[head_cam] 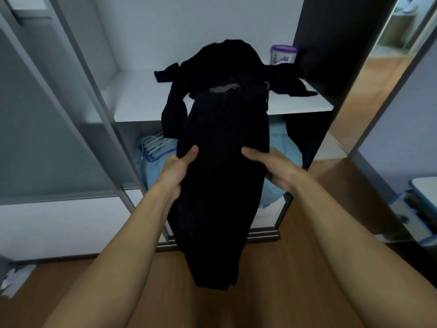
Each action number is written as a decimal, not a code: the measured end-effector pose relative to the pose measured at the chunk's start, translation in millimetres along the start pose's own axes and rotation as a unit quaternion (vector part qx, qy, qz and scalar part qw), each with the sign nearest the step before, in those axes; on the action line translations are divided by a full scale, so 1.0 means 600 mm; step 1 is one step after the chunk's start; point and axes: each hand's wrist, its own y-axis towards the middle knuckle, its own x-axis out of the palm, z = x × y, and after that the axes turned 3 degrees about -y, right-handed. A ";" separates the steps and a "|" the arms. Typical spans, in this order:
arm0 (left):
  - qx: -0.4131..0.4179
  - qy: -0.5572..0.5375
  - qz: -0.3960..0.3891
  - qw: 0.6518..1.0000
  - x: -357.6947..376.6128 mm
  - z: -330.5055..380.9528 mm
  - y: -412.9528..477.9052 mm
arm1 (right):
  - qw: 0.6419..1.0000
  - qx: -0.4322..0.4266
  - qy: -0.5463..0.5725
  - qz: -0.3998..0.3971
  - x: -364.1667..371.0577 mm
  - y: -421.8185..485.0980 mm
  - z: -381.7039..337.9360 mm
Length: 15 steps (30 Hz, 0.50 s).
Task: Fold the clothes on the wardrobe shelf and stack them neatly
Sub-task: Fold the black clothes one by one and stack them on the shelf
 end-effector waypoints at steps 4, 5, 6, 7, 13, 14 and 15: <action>-0.041 -0.022 -0.053 0.998 -0.025 0.027 -0.013 | 0.990 -0.039 0.132 0.021 0.008 -0.010 0.039; -0.056 -0.015 -0.079 0.995 -0.035 0.024 -0.019 | 0.988 -0.042 0.148 0.026 0.010 -0.011 0.035; -0.074 -0.015 -0.094 0.993 -0.044 0.017 -0.027 | 0.986 -0.038 0.158 0.036 0.012 -0.011 0.031; -0.095 -0.032 -0.096 0.990 -0.051 0.004 -0.037 | 0.984 -0.022 0.166 0.053 0.013 -0.011 0.026; -0.129 -0.035 -0.033 0.991 -0.022 -0.055 -0.082 | 0.973 0.138 0.155 0.098 0.013 -0.008 0.010; -0.118 -0.036 -0.015 0.992 -0.015 -0.052 -0.082 | 0.971 0.146 0.165 0.091 0.009 -0.007 0.009; -0.106 -0.045 0.000 0.993 -0.009 -0.047 -0.080 | 0.970 0.143 0.179 0.078 0.004 -0.006 0.008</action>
